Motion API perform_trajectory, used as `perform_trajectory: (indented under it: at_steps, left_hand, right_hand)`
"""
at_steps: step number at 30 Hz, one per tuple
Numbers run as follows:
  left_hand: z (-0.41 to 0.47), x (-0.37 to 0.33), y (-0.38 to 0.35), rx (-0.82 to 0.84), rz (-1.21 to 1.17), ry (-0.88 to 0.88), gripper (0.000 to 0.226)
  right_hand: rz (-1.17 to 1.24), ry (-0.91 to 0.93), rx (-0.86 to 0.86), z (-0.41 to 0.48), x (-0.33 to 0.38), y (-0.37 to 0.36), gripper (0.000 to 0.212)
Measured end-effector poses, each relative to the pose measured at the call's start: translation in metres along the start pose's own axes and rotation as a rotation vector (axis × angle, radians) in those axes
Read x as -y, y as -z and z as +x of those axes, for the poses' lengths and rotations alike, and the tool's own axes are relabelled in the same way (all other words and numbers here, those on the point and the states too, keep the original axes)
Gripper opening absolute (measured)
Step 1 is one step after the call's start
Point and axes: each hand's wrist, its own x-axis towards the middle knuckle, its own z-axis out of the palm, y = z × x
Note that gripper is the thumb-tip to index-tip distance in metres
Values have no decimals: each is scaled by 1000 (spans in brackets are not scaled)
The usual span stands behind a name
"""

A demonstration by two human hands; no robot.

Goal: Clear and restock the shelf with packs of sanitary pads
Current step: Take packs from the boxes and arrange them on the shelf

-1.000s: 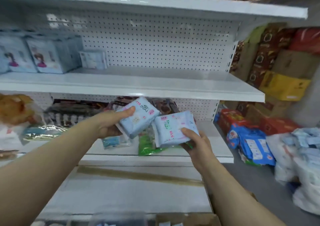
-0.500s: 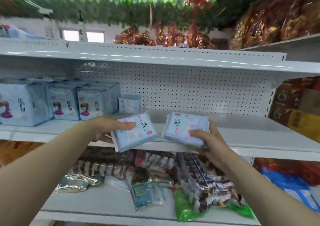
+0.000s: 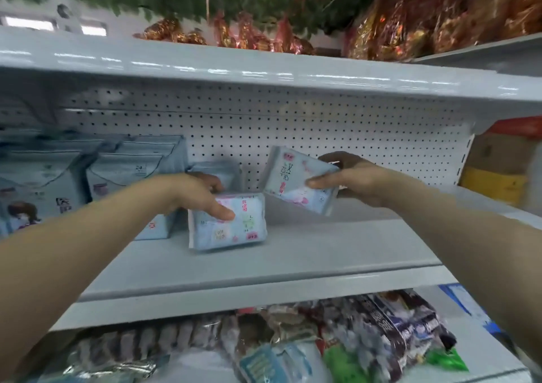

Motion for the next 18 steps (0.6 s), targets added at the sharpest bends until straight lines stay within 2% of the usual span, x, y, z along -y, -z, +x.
perform_trajectory:
  at_steps: [2,4,8,18]
  left_hand:
    - [12,-5,3,10,139,-13,66]
    - [19,-11,7,-10,293,-32,61]
    - [31,-18,13,-106,540,-65,68]
    - [51,8,21,-235,628,-30,73]
  right_hand:
    - [-106,-19,66,6,5,5,68]
    - [-180,-17,82,8,9,9,52]
    - [-207,6,40,10,8,15,47]
    - [-234,21,96,4,-1,18,45]
